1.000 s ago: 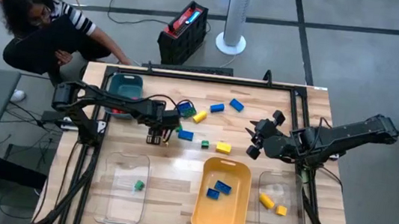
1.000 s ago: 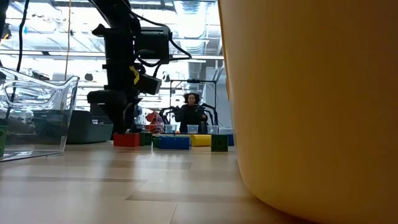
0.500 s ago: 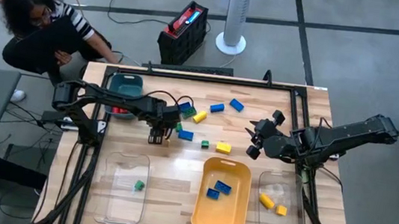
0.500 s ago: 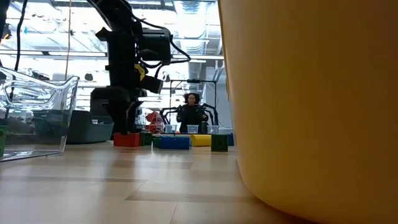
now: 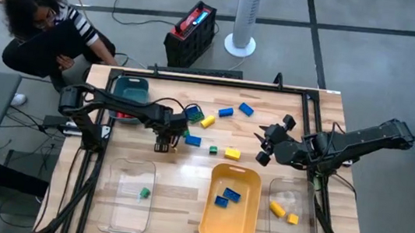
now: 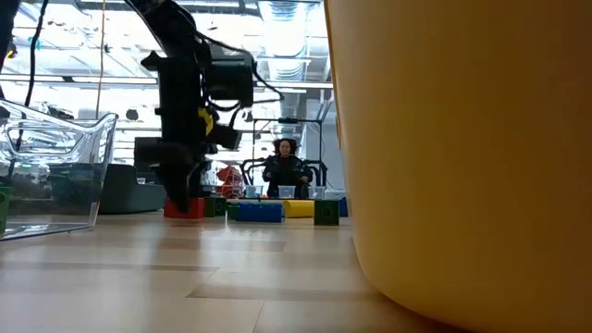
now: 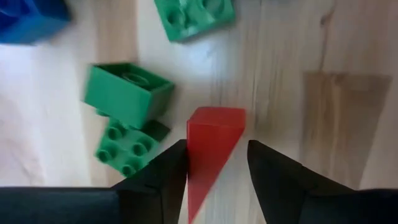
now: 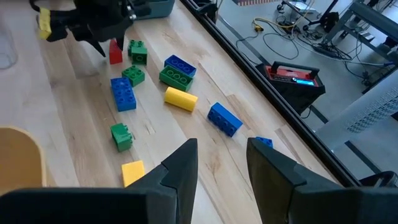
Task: Sort blocks
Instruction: Put the red wooden block into the green bin
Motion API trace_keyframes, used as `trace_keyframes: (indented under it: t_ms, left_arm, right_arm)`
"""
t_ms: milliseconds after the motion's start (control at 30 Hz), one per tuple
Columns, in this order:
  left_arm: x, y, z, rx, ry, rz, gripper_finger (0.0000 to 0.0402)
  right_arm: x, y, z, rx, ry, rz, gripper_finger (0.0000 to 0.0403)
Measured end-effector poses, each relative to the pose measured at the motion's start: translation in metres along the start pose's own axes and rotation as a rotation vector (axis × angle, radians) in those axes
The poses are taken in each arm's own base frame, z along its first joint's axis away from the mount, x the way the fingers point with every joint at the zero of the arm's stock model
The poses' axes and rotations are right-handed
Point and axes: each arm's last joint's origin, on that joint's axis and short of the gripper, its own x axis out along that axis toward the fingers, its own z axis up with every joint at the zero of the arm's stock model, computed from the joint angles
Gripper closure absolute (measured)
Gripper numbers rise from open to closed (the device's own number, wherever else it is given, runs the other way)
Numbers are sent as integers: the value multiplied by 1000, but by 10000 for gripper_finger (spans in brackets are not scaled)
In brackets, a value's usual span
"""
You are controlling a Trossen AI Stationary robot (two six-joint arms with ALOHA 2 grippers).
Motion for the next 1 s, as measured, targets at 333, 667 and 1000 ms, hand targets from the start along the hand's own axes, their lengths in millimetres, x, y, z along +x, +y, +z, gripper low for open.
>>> trace_keyframes:
  t_ms: [333, 667, 1000]
  left_arm:
    - [16, -11, 3, 48, 71, 13, 302]
    - [-17, -14, 12, 28, -32, 31, 337]
    - [-54, -20, 13, -36, -201, 65, 336]
  right_arm:
    - [0, 0, 0, -5, 0, 2, 251]
    - [0, 0, 0, -4, 0, 2, 251]
    - [0, 0, 0, -7, 2, 1, 251]
